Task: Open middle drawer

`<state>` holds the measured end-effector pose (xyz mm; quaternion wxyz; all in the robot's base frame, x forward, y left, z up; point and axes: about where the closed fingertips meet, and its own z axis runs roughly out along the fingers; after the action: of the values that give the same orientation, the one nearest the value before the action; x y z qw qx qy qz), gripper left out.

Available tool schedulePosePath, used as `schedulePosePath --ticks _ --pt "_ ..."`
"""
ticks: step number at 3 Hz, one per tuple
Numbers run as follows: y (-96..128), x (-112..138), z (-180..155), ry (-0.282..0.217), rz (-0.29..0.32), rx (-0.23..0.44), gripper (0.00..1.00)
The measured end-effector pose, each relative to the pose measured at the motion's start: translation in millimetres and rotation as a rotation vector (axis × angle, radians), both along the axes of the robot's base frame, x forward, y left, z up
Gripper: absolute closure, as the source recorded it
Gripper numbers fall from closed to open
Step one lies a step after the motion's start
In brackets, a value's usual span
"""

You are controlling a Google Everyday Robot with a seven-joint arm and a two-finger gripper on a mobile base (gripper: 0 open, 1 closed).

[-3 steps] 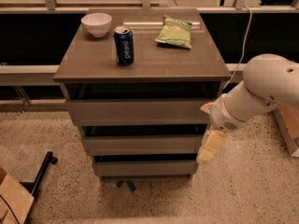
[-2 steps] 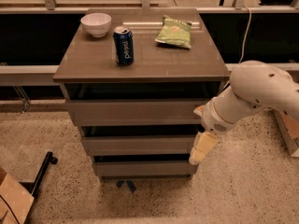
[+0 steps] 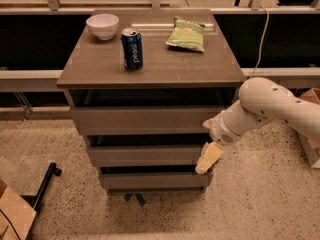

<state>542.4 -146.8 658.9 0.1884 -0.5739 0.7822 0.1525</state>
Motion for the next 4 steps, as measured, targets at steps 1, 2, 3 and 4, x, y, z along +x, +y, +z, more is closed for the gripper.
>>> schedulePosePath --ticks 1,2,3,4 --pt "3 -7 -5 0.013 0.023 -0.01 0.0" --pt "2 -9 -21 0.029 0.005 -0.006 0.0" --pt "-1 1 -49 0.044 -0.012 0.009 0.0" --pt "-17 23 -97 0.05 -0.039 0.067 0.0"
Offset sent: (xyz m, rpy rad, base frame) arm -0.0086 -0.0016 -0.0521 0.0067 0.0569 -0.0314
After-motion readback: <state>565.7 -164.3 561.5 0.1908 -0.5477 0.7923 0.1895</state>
